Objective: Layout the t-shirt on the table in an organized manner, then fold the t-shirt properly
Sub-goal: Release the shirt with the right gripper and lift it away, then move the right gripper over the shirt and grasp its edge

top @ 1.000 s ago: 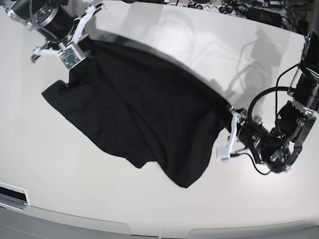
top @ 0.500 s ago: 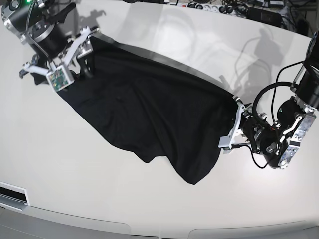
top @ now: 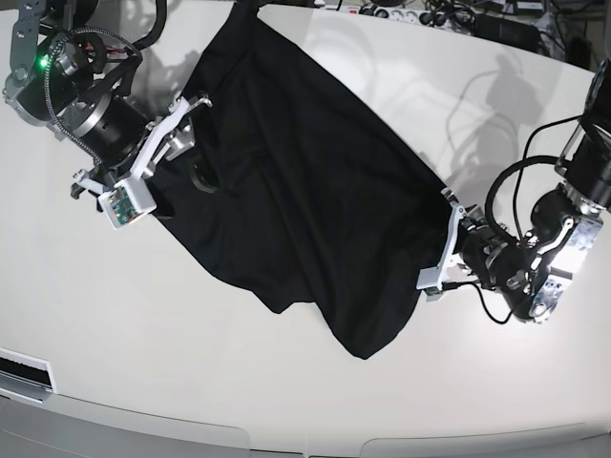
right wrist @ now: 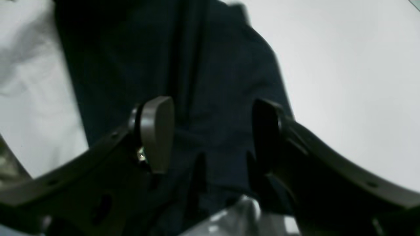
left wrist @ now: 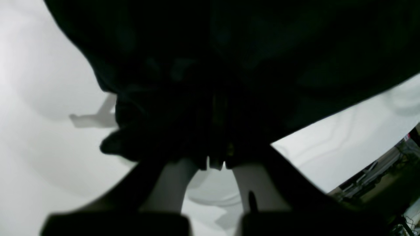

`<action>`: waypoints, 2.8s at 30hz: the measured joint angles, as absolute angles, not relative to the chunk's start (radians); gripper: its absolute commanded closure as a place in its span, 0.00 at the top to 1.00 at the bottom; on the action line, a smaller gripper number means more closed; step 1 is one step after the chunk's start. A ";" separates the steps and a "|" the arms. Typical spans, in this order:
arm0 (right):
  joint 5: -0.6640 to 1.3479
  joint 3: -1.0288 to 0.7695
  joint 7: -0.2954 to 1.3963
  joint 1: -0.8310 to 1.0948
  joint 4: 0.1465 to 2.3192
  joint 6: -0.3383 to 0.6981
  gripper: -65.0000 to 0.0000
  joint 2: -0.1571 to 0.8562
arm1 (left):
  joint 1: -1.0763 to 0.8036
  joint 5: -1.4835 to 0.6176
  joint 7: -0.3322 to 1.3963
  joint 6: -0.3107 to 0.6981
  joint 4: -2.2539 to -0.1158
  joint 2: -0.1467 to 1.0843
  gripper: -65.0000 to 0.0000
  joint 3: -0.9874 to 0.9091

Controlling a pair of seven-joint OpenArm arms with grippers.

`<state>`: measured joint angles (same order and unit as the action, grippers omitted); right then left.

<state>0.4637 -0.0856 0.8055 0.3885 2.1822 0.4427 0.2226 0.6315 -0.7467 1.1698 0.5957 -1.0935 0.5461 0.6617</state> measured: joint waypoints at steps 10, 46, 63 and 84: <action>0.525 -0.087 0.840 0.039 1.629 0.480 0.60 0.223 | 0.727 -0.838 1.174 0.527 -1.093 0.546 0.74 0.662; 0.551 -0.089 0.728 -0.422 0.888 0.689 0.00 0.178 | 0.757 -0.958 1.177 0.498 -1.093 0.546 0.76 0.588; 0.474 -0.521 0.914 -0.059 1.551 0.318 0.00 0.236 | 0.757 -0.943 1.166 0.501 -1.093 0.540 0.76 0.587; 1.082 -0.619 1.178 0.159 1.951 0.697 0.46 0.324 | 0.757 -0.944 1.155 0.501 -1.093 0.537 0.76 0.587</action>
<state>1.0817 -0.6186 1.1782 0.1589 1.9514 0.6968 0.3244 0.7567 -0.9436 1.1545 0.5014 -1.0935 0.5373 0.5873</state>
